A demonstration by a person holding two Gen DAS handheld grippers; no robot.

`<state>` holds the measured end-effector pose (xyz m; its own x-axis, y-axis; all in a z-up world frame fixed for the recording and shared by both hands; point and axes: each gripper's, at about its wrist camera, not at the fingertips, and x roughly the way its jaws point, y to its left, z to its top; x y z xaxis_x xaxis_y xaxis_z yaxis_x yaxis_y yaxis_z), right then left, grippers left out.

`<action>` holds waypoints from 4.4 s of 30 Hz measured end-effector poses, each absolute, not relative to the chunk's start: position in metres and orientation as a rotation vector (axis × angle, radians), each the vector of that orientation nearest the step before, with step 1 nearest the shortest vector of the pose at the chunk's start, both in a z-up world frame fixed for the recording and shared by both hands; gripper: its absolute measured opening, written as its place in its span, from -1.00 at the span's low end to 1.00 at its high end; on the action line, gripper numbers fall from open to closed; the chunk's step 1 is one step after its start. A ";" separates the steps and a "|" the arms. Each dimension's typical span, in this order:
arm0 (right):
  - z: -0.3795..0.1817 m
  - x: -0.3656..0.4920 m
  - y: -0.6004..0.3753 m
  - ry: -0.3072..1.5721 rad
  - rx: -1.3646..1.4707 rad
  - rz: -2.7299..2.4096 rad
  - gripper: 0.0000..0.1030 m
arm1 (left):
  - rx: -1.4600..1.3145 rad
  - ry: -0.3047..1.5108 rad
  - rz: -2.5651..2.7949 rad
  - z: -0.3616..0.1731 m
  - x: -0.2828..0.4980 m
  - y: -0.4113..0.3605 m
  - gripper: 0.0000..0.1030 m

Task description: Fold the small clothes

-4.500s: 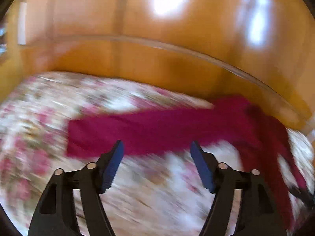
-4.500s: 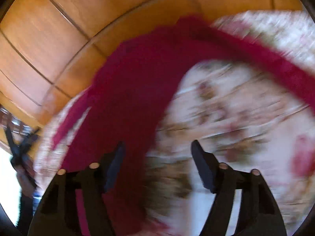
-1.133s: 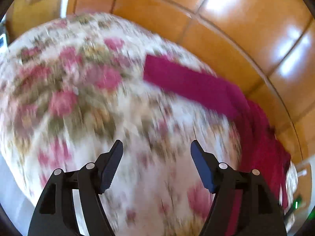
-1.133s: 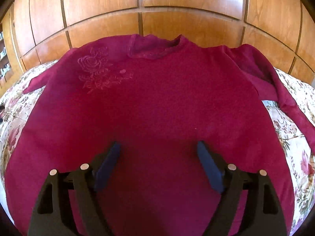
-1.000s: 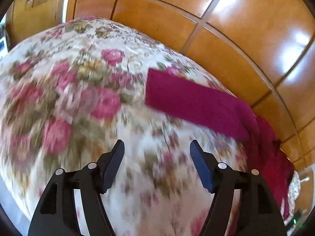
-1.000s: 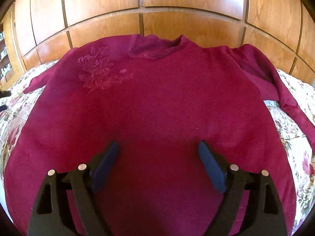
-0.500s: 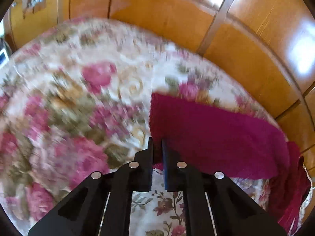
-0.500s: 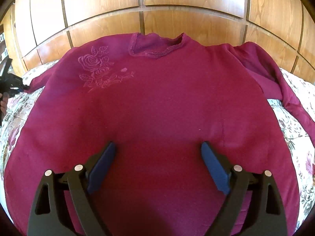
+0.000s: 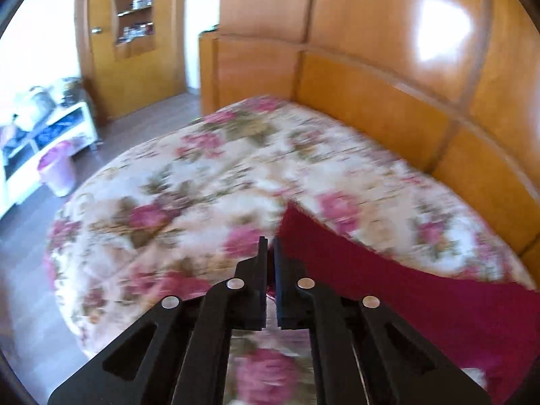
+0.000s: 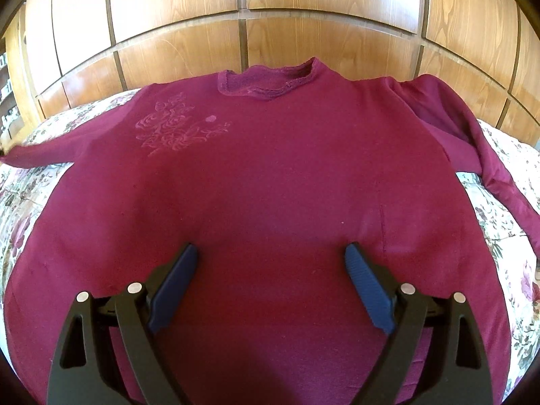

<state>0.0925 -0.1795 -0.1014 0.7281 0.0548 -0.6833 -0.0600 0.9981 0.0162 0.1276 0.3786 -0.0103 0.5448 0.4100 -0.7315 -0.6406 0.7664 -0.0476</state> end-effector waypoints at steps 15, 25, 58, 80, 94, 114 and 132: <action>-0.101 0.091 -0.179 0.747 -0.013 0.055 0.73 | -0.369 0.804 0.653 -0.025 0.071 0.354 0.05; -0.092 0.086 -0.188 0.769 0.039 0.043 0.69 | -0.306 0.750 0.000 -0.007 0.073 0.110 0.05; 0.055 0.001 -0.535 0.501 0.189 -0.605 -0.92 | 0.012 0.840 -0.361 -0.079 0.074 -0.069 0.32; -0.060 0.063 -0.644 0.686 0.732 -0.655 0.18 | 0.014 0.838 -0.366 -0.082 0.075 -0.069 0.44; -0.069 0.098 -0.622 0.683 0.755 -0.538 -0.91 | 0.020 0.835 -0.362 -0.082 0.074 -0.071 0.46; -0.056 0.078 -0.508 0.816 0.508 -0.323 0.22 | -0.024 0.830 -0.393 -0.080 0.071 -0.062 0.47; -0.095 0.013 -0.350 1.025 0.213 0.043 -0.83 | 0.001 0.835 -0.423 -0.078 0.031 -0.028 0.47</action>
<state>0.0130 -0.3499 -0.0948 0.5200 0.1354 -0.8433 0.0635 0.9785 0.1963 0.0315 -0.0282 -0.0785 0.5932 -0.3629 -0.7186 0.3641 0.9171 -0.1626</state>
